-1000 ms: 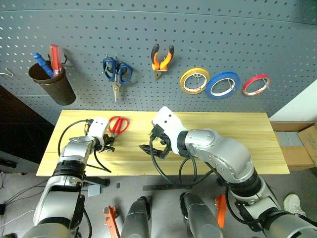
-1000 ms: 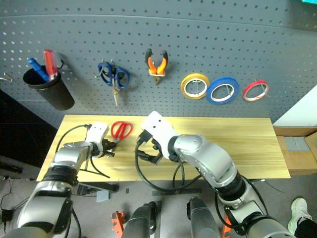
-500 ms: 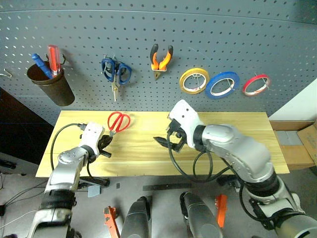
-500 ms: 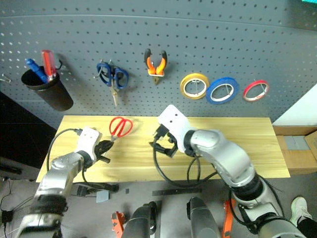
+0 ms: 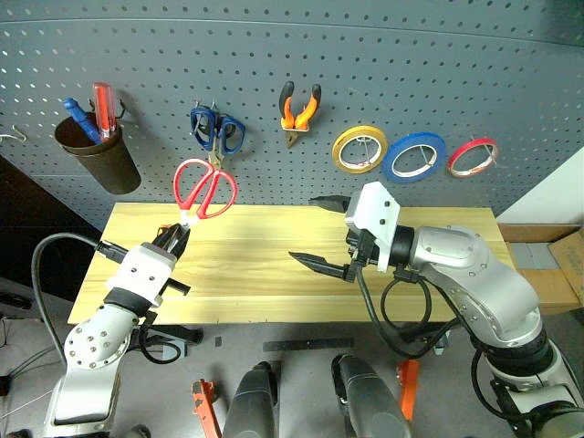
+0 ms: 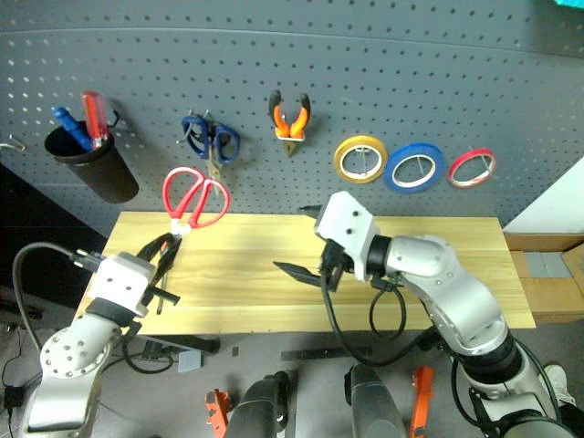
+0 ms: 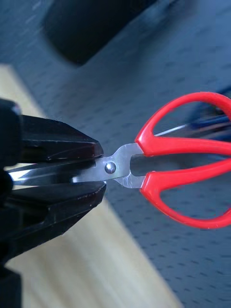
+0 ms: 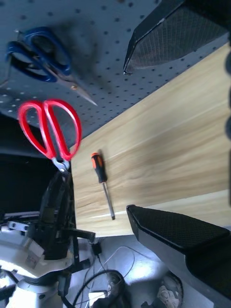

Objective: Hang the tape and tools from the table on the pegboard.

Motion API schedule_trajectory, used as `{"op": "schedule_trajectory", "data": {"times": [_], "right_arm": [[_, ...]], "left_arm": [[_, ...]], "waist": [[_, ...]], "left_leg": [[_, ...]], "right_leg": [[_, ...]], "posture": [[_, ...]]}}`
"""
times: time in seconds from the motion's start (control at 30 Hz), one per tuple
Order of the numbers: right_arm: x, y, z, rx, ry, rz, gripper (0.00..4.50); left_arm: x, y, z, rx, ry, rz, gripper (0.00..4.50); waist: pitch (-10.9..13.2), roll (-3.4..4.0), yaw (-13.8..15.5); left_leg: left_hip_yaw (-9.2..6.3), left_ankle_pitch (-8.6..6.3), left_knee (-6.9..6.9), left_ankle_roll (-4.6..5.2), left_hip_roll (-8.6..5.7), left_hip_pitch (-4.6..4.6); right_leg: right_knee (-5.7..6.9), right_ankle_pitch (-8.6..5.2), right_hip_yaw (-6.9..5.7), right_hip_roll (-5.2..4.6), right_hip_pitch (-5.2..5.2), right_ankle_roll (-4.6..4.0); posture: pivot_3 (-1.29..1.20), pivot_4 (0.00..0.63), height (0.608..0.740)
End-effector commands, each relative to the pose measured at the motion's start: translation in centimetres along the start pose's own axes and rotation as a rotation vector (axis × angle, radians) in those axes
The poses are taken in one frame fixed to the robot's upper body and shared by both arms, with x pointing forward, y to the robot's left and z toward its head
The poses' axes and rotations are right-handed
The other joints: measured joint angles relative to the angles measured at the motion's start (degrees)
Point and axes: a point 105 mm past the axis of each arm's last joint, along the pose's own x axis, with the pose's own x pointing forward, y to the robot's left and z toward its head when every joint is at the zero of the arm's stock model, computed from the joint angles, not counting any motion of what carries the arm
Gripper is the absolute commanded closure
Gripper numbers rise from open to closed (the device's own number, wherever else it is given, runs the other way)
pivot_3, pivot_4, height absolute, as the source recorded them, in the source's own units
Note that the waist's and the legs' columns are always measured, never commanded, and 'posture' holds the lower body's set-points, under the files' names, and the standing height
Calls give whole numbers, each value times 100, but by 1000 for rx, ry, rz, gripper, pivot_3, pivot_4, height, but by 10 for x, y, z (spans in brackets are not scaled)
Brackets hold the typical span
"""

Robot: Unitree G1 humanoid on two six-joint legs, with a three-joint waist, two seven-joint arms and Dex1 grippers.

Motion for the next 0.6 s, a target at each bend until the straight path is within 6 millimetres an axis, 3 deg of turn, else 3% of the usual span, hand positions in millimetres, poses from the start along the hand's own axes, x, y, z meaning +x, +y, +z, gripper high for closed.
{"op": "schedule_trajectory", "data": {"times": [0.03, 0.33, 0.6], "right_arm": [[-3, -4, 11, -45, -44, 10, 0], [1, -13, 13, -66, -49, -5, 0], [3, -25, 38, -111, -127, -58, 0]], "left_arm": [[3, 18, 26, 86, -106, 59, 4245], [37, 43, 22, 141, -147, 64, 4245], [57, 35, 14, 146, -169, -34, 4245]], "waist": [[0, 0, 3], [-1, -1, 5], [0, -1, -1]], "left_leg": [[1, 0, 0, 0, 0, 0], [5, 1, 3, 0, -1, 0], [3, 1, 1, 0, 0, -1]], "right_leg": [[0, 0, -1, 1, 0, 0], [4, 0, -7, 7, 2, 0], [3, 0, -9, 5, 1, 0]], "posture": [[-43, 249, 740], [-58, 248, 740], [-84, 258, 740]]}}
